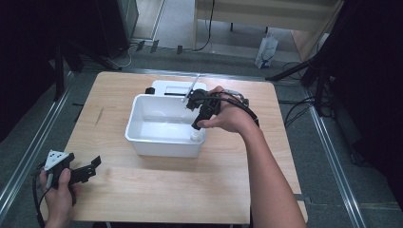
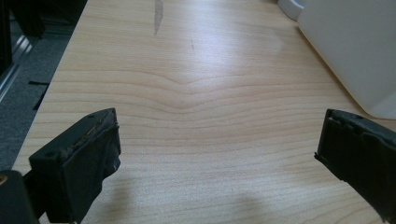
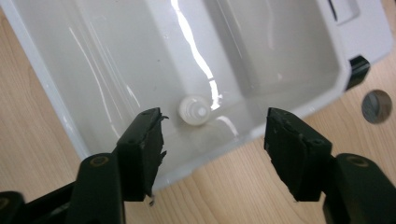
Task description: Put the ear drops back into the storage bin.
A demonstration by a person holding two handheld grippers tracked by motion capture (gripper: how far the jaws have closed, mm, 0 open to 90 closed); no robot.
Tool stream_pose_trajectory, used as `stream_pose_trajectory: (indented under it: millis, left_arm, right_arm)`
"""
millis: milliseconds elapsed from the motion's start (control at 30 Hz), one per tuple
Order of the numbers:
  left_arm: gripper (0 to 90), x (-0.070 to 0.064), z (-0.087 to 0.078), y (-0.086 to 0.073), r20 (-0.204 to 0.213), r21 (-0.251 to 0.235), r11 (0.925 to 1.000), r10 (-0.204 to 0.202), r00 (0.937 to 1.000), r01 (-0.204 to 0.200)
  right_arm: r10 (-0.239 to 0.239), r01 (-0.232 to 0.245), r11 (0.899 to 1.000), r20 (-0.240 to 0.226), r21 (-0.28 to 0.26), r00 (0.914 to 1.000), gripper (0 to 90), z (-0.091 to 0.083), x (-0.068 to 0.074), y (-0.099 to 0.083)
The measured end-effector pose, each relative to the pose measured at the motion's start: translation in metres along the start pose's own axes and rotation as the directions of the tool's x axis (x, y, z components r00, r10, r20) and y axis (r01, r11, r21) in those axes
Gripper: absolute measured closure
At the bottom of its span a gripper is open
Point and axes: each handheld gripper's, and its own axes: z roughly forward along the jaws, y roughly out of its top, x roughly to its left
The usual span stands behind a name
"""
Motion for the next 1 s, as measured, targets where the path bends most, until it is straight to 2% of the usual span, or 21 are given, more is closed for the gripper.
stream_pose_trajectory:
  millis: [133,233,267,367,567,667,1000]
  left_arm:
    - [0.3,0.000,0.000,0.000,0.001,0.000,1.0000,0.000,1.0000,0.000]
    - [0.3,0.000,0.000,0.000,0.001,0.000,1.0000,-0.001,1.0000,0.001]
    - [0.3,0.000,0.000,0.000,0.001,0.000,1.0000,-0.002,1.0000,0.002]
    - [0.3,0.000,0.000,0.000,0.001,-0.002,1.0000,-0.001,1.0000,0.001]
    - [0.3,0.000,0.000,0.000,0.002,0.003,1.0000,0.000,1.0000,0.000]
    - [0.3,0.000,-0.001,0.000,0.003,0.002,1.0000,-0.001,1.0000,0.001]
    - [0.3,0.000,-0.001,0.000,0.000,0.003,1.0000,0.000,1.0000,0.000]
  right_arm:
    - [0.053,-0.053,0.999,0.046,-0.006,0.9975,23.4,-0.011,-0.003,-0.013]
    - [0.095,-0.095,0.995,0.077,-0.008,0.9925,12.6,-0.016,-0.005,-0.023]
    - [0.113,-0.112,0.994,0.082,-0.014,0.9902,12.2,-0.017,-0.006,-0.028]
    - [0.144,-0.142,0.989,0.089,-0.027,0.9855,3.3,-0.019,-0.007,-0.038]
    - [0.203,-0.200,0.979,0.088,-0.037,0.9753,0.0,-0.019,-0.007,-0.062]
    - [0.207,-0.204,0.978,0.095,-0.048,0.9737,0.0,-0.018,-0.007,-0.076]
    - [0.287,-0.279,0.957,0.105,-0.080,0.9522,0.0,-0.010,-0.004,-0.121]
